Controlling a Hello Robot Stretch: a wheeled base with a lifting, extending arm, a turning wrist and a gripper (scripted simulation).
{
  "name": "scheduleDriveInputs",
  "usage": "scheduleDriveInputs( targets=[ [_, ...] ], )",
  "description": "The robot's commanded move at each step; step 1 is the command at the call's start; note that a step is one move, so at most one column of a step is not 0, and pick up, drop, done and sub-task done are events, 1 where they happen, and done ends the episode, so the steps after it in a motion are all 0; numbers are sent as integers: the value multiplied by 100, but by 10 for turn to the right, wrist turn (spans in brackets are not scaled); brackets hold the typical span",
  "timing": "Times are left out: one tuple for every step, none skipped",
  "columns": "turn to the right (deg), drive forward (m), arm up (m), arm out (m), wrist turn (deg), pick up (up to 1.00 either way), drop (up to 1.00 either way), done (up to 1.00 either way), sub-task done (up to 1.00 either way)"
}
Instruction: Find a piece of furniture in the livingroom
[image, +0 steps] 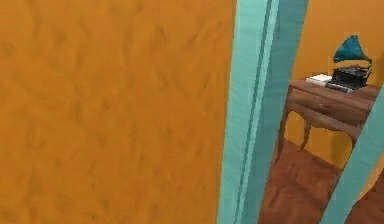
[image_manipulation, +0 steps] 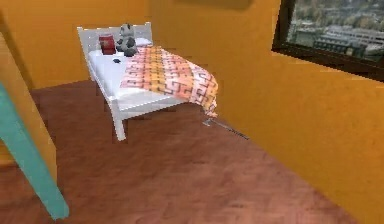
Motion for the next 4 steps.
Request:
scheduleDriveInputs(
  targets=[
    [450,0,0,0,0,0,0,0,0],
    [450,0,0,0,0,0,0,0,0],
    [450,0,0,0,0,0,0,0,0],
    [90,0,0,0,0,0,0,0,0]
  ],
)
